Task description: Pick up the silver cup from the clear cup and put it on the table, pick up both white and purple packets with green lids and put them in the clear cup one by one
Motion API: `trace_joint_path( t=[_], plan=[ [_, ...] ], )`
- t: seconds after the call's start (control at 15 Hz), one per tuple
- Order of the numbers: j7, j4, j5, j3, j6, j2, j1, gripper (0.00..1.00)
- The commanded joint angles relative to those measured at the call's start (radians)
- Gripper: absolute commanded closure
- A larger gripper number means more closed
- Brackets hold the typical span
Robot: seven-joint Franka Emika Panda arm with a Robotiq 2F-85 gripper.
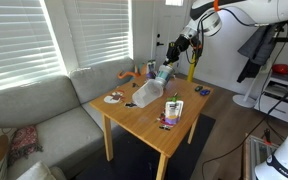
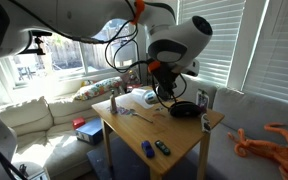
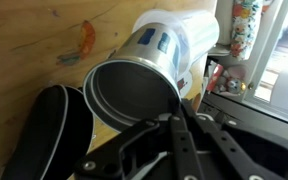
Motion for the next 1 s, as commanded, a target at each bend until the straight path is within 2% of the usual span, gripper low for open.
trace_joint_path(
  t=[0.0,0.4,0.53,0.93],
  plan=[
    [0.100,-0.007,-0.218,0.006,0.008,-0.073,0.019,0.99],
    [0.171,-0.030,-0.582,0.027,0.028,-0.142,0.045,0.99],
    [0.180,-0.043,-0.665,0.035,0.035,-0.155,0.055,0.99],
    [0.213,-0.124,-0.758,0.051,0.159,-0.165,0.076,0.99]
  ],
)
